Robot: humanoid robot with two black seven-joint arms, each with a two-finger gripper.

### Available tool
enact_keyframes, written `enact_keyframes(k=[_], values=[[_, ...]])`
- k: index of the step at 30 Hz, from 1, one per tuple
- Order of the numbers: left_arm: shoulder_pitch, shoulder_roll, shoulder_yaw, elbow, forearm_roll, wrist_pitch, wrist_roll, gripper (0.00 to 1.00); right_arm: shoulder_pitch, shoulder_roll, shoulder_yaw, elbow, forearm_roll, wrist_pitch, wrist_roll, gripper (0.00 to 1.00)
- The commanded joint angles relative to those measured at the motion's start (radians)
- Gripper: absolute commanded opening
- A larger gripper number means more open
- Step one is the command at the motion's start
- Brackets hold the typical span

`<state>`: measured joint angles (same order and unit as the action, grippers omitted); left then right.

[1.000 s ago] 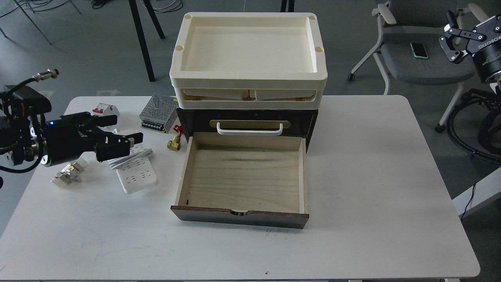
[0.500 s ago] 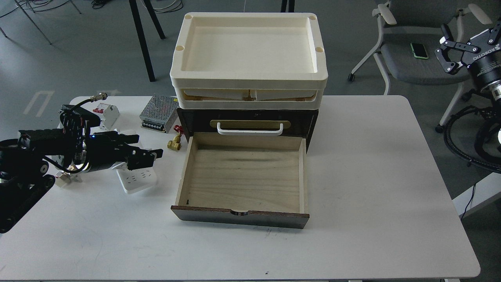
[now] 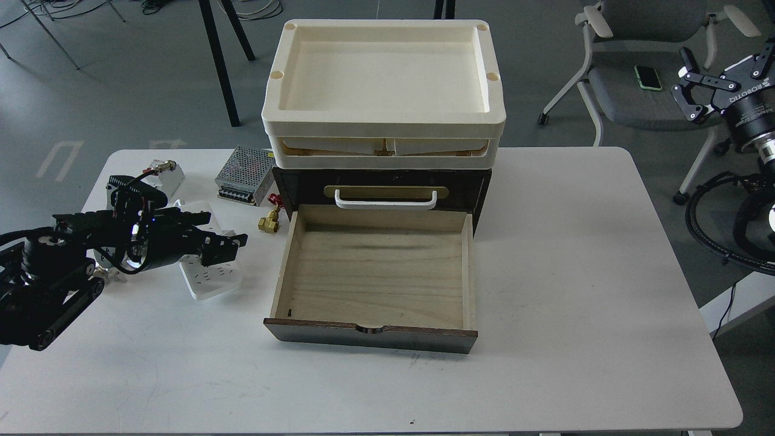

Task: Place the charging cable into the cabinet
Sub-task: 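Close the left gripper on the white power strip and its cable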

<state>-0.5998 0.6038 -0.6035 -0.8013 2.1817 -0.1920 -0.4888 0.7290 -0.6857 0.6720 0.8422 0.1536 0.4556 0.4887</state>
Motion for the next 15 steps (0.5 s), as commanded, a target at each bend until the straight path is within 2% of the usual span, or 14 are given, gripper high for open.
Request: enact_keyframes(k=[1,6,11,15], values=[[0.000,-0.004,0.057,0.045,0.000,0.060,0.000,0.93,-0.006,0.000,0.000,0.000,0.000,0.000,0.000,1.00],[0.000,-0.013,0.087,0.086,0.000,0.095,0.000,0.85,-0.014,0.000,0.000,-0.002,0.001,0.000,0.000,1.00],[0.000,-0.016,0.088,0.088,0.000,0.098,0.000,0.66,-0.025,0.003,0.001,-0.002,0.001,0.000,0.000,1.00],[0.002,-0.016,0.103,0.096,0.000,0.098,0.000,0.55,-0.032,0.003,0.003,-0.003,0.001,0.000,0.000,1.00]])
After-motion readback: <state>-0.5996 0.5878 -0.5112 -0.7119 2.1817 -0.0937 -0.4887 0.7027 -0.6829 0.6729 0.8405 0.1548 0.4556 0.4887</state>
